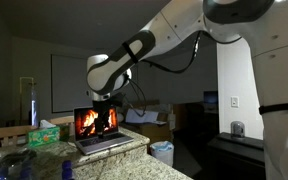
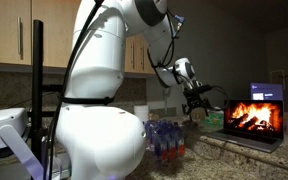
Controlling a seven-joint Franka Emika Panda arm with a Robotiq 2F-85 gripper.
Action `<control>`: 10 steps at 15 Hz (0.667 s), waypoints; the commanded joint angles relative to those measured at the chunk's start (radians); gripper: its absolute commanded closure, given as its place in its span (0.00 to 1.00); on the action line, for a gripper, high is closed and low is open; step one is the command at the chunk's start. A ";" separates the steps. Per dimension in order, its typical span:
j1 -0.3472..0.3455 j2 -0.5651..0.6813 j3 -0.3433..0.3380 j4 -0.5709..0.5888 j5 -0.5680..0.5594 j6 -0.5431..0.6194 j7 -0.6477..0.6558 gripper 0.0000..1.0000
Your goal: Move the three bottles to the right
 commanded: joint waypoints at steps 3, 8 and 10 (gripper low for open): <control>0.040 0.109 0.049 -0.004 -0.045 0.137 -0.116 0.00; 0.022 0.144 0.089 0.030 0.033 0.214 -0.257 0.00; 0.020 0.173 0.109 0.067 0.086 0.207 -0.341 0.00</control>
